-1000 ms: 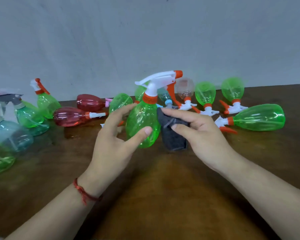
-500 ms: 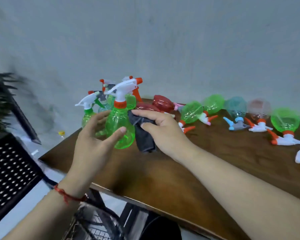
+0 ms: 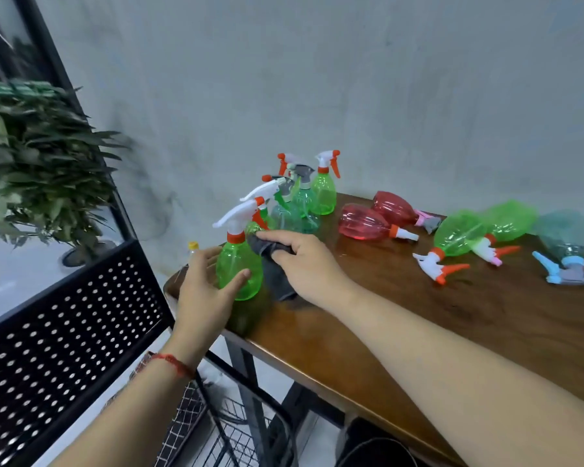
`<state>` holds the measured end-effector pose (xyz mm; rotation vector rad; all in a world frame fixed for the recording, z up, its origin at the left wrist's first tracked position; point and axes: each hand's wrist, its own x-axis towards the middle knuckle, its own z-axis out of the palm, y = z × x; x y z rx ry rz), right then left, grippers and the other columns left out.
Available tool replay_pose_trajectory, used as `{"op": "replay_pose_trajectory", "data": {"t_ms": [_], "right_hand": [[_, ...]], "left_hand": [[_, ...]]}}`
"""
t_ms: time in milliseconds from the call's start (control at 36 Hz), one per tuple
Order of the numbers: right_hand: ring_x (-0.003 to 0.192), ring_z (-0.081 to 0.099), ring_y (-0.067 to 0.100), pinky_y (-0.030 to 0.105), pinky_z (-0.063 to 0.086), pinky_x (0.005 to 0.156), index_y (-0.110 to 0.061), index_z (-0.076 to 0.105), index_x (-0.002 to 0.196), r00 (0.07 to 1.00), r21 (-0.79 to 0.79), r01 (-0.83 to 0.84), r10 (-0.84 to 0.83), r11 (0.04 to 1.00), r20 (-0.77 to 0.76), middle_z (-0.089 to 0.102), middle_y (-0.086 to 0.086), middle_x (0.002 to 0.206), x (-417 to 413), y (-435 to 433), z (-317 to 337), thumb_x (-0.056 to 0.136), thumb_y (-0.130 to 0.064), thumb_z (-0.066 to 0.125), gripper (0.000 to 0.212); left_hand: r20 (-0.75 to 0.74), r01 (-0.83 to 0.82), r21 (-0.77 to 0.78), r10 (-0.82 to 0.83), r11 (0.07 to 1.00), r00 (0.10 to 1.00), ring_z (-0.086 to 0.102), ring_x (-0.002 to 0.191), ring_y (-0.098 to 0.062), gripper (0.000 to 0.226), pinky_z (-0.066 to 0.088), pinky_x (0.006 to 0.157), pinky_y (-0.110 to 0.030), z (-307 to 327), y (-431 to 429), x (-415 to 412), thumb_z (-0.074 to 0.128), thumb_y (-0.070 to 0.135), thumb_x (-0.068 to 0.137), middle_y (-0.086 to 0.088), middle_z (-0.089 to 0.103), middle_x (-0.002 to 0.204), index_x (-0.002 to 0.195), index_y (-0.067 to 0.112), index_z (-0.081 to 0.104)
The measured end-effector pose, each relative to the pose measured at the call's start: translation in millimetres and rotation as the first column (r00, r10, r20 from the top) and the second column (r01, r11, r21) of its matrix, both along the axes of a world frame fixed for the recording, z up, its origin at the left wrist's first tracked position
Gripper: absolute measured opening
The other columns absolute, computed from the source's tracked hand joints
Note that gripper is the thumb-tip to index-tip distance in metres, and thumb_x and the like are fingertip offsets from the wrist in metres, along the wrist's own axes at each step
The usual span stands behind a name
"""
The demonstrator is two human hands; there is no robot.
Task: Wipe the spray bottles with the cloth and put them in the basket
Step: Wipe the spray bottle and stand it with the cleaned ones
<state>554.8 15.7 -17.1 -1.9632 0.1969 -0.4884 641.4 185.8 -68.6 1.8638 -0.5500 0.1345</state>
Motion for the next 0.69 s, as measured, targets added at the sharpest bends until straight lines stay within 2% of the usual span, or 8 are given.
{"op": "replay_pose_trajectory", "data": {"t_ms": [111, 250, 333, 417, 528, 583, 639, 694], "right_hand": [[0.123, 0.063, 0.004, 0.035, 0.051, 0.111, -0.044, 0.074, 0.126, 0.999, 0.090, 0.049, -0.051, 0.995, 0.020, 0.071, -0.022, 0.129, -12.5, -13.7, 3.0, 0.104, -0.013, 0.058, 0.041], [0.114, 0.070, 0.008, 0.045, 0.054, 0.109, -0.036, 0.075, 0.124, 0.996, 0.249, 0.081, -0.085, 0.965, 0.006, 0.077, -0.018, 0.117, -40.5, -26.2, 4.8, 0.104, -0.014, 0.062, 0.032], [0.106, 0.074, 0.010, 0.038, 0.057, 0.104, -0.026, 0.075, 0.124, 0.996, 0.333, 0.076, -0.088, 0.940, 0.020, 0.079, -0.011, 0.112, -62.2, -31.0, 10.0, 0.105, -0.010, 0.060, 0.029], [0.095, 0.075, 0.004, 0.026, 0.059, 0.087, -0.023, 0.076, 0.121, 0.996, 0.355, 0.080, -0.091, 0.931, 0.014, 0.080, -0.009, 0.107, -88.3, -37.4, 14.8, 0.107, -0.011, 0.058, 0.026], [0.105, 0.073, 0.007, 0.028, 0.057, 0.095, -0.027, 0.076, 0.119, 0.992, 0.294, 0.120, -0.129, 0.948, 0.009, 0.079, -0.011, 0.109, -125.2, -51.1, 14.3, 0.107, -0.015, 0.057, 0.025], [0.108, 0.072, 0.005, 0.025, 0.057, 0.096, -0.027, 0.076, 0.118, 0.989, 0.260, 0.139, -0.148, 0.956, 0.014, 0.079, -0.010, 0.111, -146.4, -57.9, 14.5, 0.108, -0.015, 0.055, 0.026], [0.111, 0.071, 0.008, 0.033, 0.056, 0.102, -0.029, 0.075, 0.118, 0.986, 0.235, 0.162, -0.168, 0.958, 0.006, 0.078, -0.009, 0.113, -168.6, -65.7, 14.3, 0.110, -0.016, 0.054, 0.026], [0.112, 0.071, 0.008, 0.040, 0.054, 0.107, -0.031, 0.075, 0.118, 0.979, 0.236, 0.199, -0.204, 0.951, -0.005, 0.078, -0.010, 0.114, -190.9, -75.7, 13.1, 0.110, -0.017, 0.053, 0.027]], "left_hand": [[-0.016, -0.038, 0.003, 0.038, 0.999, 0.999, 0.060, 0.127, -0.011, 0.060, 0.052, 0.110, -0.037, -7.0, -6.5, 1.0, 0.088, 0.037, 0.088, 0.007, 0.061, 0.138, 0.136, 0.030, 0.051], [0.066, -0.149, -0.057, 0.152, 0.987, 0.986, 0.053, 0.134, -0.013, 0.066, 0.048, 0.117, -0.047, -13.0, -11.8, -11.0, 0.084, 0.035, 0.093, 0.006, 0.051, 0.144, 0.146, 0.024, 0.048], [0.280, -0.107, -0.192, 0.159, 0.975, 0.947, 0.058, 0.126, -0.016, 0.034, 0.047, 0.114, -0.054, -3.0, -15.6, -31.6, 0.074, 0.021, 0.100, 0.012, 0.057, 0.128, 0.130, 0.024, 0.058], [0.354, 0.107, -0.183, -0.036, 0.977, 0.935, 0.066, 0.114, -0.017, 0.013, 0.054, 0.105, -0.046, 15.0, -29.4, -56.0, 0.068, 0.019, 0.101, 0.009, 0.067, 0.117, 0.113, 0.021, 0.065], [0.146, 0.374, -0.080, -0.360, 0.924, 0.921, 0.067, 0.109, -0.006, 0.029, 0.054, 0.089, -0.018, 44.4, -62.2, -97.9, 0.072, 0.035, 0.101, 0.018, 0.069, 0.115, 0.128, 0.031, 0.066], [0.080, 0.479, -0.103, -0.473, 0.872, 0.878, 0.070, 0.104, -0.008, 0.028, 0.057, 0.090, -0.025, 51.2, -81.3, -118.0, 0.074, 0.039, 0.098, 0.017, 0.072, 0.111, 0.125, 0.036, 0.069], [0.122, 0.515, -0.093, -0.504, 0.852, 0.855, 0.073, 0.100, -0.013, 0.016, 0.060, 0.091, -0.038, 53.0, -100.3, -133.0, 0.076, 0.028, 0.100, 0.013, 0.076, 0.106, 0.112, 0.039, 0.072], [0.170, 0.532, -0.043, -0.519, 0.846, 0.838, 0.074, 0.095, -0.013, 0.016, 0.060, 0.087, -0.037, 53.1, -120.5, -145.1, 0.076, 0.023, 0.101, 0.013, 0.077, 0.099, 0.104, 0.038, 0.073]]}}
